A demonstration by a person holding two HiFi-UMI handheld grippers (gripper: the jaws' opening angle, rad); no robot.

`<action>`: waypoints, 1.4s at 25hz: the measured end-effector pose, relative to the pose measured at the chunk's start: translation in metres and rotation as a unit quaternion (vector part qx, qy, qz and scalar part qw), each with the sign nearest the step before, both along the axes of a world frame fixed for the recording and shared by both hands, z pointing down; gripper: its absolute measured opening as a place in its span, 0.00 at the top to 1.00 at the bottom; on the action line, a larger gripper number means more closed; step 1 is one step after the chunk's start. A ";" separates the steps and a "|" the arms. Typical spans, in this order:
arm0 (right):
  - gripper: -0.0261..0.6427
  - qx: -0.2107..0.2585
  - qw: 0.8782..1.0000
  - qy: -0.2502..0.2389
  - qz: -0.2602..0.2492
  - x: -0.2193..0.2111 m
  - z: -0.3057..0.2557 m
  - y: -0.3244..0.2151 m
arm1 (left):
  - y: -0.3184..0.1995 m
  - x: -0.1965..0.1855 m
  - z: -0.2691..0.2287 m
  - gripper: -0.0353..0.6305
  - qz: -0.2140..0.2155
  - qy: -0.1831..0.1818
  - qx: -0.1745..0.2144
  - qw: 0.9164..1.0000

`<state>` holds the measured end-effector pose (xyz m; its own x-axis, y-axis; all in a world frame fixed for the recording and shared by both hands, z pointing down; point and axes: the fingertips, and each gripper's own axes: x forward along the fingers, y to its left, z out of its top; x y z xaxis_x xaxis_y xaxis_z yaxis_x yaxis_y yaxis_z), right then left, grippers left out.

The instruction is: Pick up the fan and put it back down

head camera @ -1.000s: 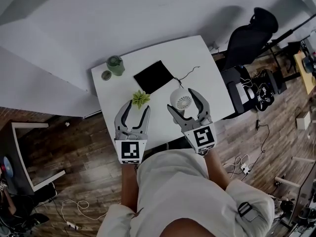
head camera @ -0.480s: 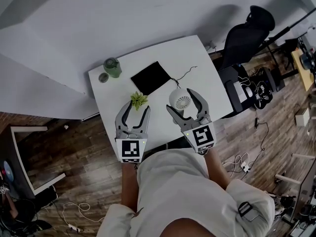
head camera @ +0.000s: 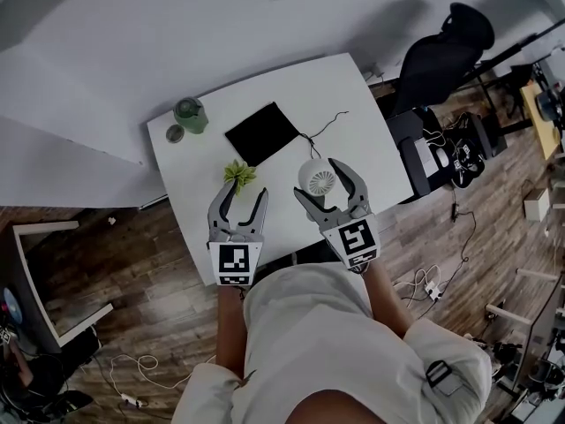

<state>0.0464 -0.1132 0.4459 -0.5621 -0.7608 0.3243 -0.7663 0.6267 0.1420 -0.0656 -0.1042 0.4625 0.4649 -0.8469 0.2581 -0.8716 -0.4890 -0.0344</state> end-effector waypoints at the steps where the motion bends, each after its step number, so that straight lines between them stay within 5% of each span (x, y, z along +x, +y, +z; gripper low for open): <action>1: 0.41 -0.006 1.000 0.002 -0.001 0.001 0.005 0.000 | 0.000 0.001 0.005 0.61 0.000 0.000 -0.006 1.000; 35: 0.41 -0.207 0.974 0.083 -0.048 0.010 0.193 0.013 | 0.011 0.017 0.161 0.61 -0.015 -0.009 -0.187 0.982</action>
